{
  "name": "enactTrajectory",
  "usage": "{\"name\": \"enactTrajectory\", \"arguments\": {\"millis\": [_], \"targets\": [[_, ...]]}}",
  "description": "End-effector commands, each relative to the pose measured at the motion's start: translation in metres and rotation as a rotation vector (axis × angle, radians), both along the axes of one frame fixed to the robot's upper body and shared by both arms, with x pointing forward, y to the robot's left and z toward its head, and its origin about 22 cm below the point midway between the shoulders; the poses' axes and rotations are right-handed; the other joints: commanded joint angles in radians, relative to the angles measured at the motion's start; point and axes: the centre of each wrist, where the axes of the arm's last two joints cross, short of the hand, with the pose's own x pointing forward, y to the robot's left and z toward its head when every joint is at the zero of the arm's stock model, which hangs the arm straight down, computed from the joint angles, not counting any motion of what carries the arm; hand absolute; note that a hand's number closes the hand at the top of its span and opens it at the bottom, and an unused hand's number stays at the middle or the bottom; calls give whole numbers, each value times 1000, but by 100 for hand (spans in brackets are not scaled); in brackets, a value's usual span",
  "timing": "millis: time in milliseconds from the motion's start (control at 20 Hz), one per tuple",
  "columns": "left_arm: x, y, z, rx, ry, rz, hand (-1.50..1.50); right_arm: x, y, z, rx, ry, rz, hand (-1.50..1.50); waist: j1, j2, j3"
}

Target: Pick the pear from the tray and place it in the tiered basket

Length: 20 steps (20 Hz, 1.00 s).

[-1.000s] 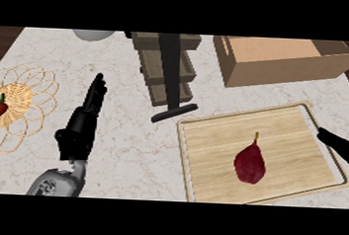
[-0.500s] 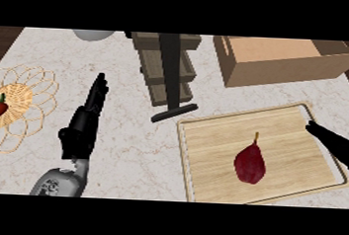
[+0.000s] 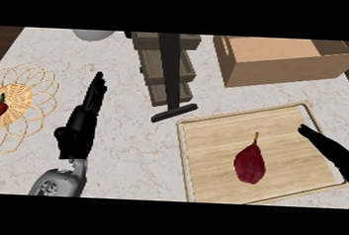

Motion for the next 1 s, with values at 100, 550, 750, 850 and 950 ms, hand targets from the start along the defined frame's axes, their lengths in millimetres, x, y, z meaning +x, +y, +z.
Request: {"name": "enactTrajectory", "arguments": {"millis": [100, 550, 750, 850, 950], "targets": [[7, 15, -13, -8, 9, -5, 0, 4, -1, -18, 48, -21, 35, -150, -1, 0, 0], [2, 19, 1, 11, -9, 4, 0, 26, 25, -33, 51, 8, 50, -150, 4, 0, 0], [-10, 5, -7, 4, -2, 4, 0, 18, 9, -34, 46, 37, 56, -150, 2, 0, 0], [1, 8, 3, 4, -14, 2, 0, 26, 31, -36, 43, 33, 57, -150, 1, 0, 0], [2, 8, -16, 6, 4, -6, 0, 15, 38, -50, 40, 47, 55, -150, 0, 0, 0]]}}
